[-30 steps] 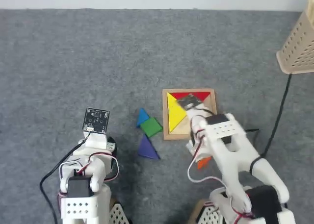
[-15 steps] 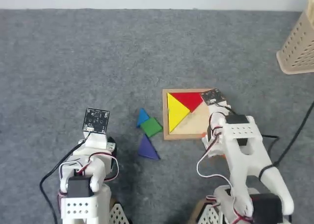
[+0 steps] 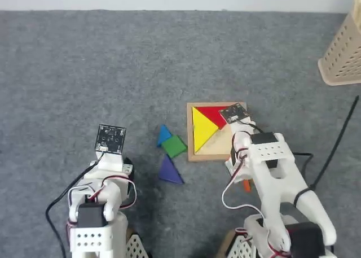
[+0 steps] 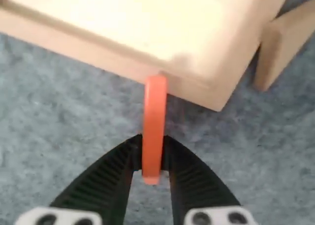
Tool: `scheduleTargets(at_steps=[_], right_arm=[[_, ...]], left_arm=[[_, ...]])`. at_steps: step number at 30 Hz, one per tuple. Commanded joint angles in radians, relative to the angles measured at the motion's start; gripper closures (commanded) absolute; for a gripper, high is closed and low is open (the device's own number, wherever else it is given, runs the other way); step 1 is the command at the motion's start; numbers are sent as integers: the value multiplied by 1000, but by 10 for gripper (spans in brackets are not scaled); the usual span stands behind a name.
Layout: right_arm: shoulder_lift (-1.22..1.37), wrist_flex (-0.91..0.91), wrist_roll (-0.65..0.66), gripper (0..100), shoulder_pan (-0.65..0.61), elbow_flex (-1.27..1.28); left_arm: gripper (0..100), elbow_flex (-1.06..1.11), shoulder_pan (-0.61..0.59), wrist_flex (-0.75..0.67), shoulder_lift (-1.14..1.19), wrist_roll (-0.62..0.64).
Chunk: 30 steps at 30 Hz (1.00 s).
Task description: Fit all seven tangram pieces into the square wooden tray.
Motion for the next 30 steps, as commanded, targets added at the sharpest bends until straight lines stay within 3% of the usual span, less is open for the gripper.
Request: scheduleTargets(at_steps=[1,9,14,21,25,30], right_arm=[[-16,12,14,906,-13,-8],[-18,30,15,761,-77,-23],[-18,151,14,772,-81,-143],[-18,159,15,769,-82,-166],[-7,147,129,768,-77,-144],[-7,19,163,768,-73,-52]], left_arm=[[909,-8,-2,3,-17,-8],[909,-8,-2,3,-17,-8],[909,-8,-2,3,-17,-8],[909,-8,-2,3,-17,-8],[909,-8,-2,3,-17,-8],[909,-8,-2,3,-17,-8]])
